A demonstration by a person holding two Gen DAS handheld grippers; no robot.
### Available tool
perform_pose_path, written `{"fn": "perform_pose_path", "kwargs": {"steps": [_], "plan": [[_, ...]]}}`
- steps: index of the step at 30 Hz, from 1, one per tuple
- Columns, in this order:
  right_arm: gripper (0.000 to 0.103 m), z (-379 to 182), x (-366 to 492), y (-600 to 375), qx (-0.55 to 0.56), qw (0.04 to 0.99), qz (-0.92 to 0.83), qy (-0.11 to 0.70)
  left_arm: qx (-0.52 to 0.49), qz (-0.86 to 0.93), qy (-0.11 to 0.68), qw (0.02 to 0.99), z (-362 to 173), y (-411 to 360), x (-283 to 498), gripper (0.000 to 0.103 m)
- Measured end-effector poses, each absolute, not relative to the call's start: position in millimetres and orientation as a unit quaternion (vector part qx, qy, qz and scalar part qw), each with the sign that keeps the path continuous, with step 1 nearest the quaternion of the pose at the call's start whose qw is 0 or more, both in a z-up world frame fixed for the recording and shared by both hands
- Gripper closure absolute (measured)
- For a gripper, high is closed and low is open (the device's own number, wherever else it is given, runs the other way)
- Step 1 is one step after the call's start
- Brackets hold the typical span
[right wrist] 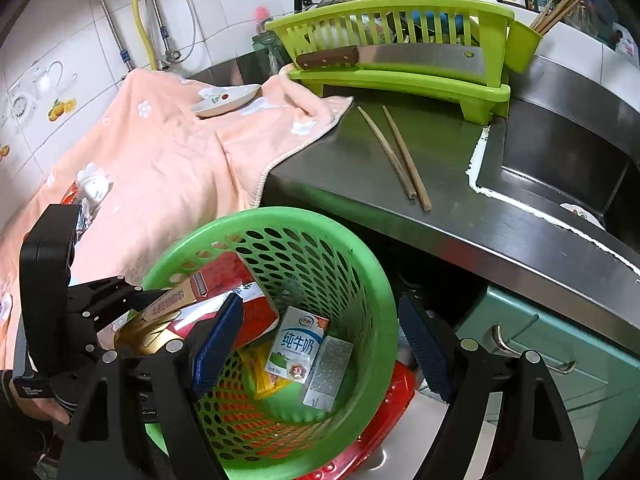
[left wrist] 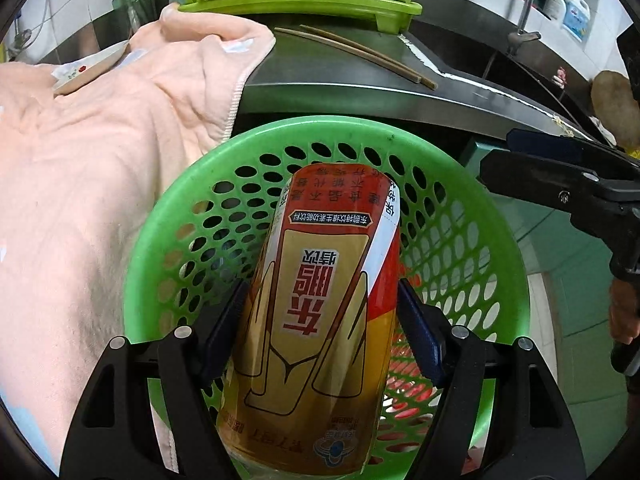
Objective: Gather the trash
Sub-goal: 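Carry the gold bottle into the green basket and open the left tool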
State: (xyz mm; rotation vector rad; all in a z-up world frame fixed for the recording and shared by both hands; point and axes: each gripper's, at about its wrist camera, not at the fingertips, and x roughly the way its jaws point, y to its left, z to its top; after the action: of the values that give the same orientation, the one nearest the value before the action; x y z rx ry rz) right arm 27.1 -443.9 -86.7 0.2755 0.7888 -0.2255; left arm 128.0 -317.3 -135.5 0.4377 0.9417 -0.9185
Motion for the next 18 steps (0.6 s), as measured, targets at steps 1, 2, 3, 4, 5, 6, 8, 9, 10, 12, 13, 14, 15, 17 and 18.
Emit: {"fn": "perform_pose_path", "kwargs": {"steps": [1, 2, 3, 4, 5, 6, 8, 9, 10, 12, 13, 14, 15, 17, 18], "plan": [[0.026, -86.8, 27.3, -444.4, 0.133, 0.908, -0.109, 0.382, 0.200, -0.424, 0.435, 0.769, -135.7, -317.3, 128.3, 0.031], [0.026, -86.6, 27.2, -443.9, 0.133, 0.908, -0.108, 0.381, 0.199, -0.424, 0.436, 0.769, -135.9, -317.6, 128.5, 0.031], [0.026, -86.6, 26.9, -444.0, 0.134, 0.909, -0.108, 0.380, 0.198, -0.423, 0.437, 0.768, -136.2, -318.3, 128.4, 0.031], [0.026, -86.3, 26.7, -443.9, 0.134, 0.909, -0.108, 0.379, 0.198, -0.424, 0.437, 0.768, -136.4, -319.9, 128.2, 0.031], [0.026, -86.2, 26.1, -443.7, 0.135, 0.909, -0.109, 0.379, 0.198, -0.425, 0.437, 0.768, -136.3, -321.2, 128.4, 0.031], [0.026, -85.9, 25.8, -444.2, 0.136, 0.909, -0.109, 0.378, 0.198, -0.425, 0.437, 0.768, -136.6, -322.6, 128.1, 0.031], [0.026, -85.7, 25.4, -445.1, 0.137, 0.909, -0.110, 0.377, 0.199, -0.425, 0.439, 0.766, -137.4, -325.0, 127.9, 0.031], [0.026, -85.6, 24.9, -445.1, 0.138, 0.909, -0.111, 0.377, 0.198, -0.425, 0.440, 0.766, -137.8, -326.1, 128.2, 0.031], [0.026, -85.5, 24.3, -445.6, 0.139, 0.909, -0.111, 0.377, 0.197, -0.426, 0.440, 0.765, -137.9, -325.9, 128.9, 0.031], [0.026, -85.9, 23.5, -446.0, 0.139, 0.909, -0.113, 0.377, 0.195, -0.426, 0.442, 0.765, -138.0, -327.9, 129.8, 0.031], [0.026, -86.1, 23.1, -446.5, 0.139, 0.909, -0.113, 0.377, 0.193, -0.427, 0.442, 0.765, -137.6, -329.0, 130.1, 0.031], [0.026, -86.3, 22.6, -446.8, 0.141, 0.909, -0.113, 0.377, 0.192, -0.428, 0.440, 0.765, -137.9, -329.9, 130.4, 0.031], [0.026, -86.6, 22.1, -447.1, 0.142, 0.908, -0.114, 0.377, 0.192, -0.429, 0.440, 0.765, -137.9, -330.8, 130.0, 0.031], [0.026, -86.9, 21.9, -448.3, 0.142, 0.908, -0.114, 0.376, 0.195, -0.430, 0.442, 0.763, -139.8, -333.3, 130.1, 0.033], [0.026, -87.0, 21.8, -448.8, 0.143, 0.908, -0.114, 0.377, 0.195, -0.431, 0.444, 0.761, -141.1, -334.4, 130.0, 0.033]]}}
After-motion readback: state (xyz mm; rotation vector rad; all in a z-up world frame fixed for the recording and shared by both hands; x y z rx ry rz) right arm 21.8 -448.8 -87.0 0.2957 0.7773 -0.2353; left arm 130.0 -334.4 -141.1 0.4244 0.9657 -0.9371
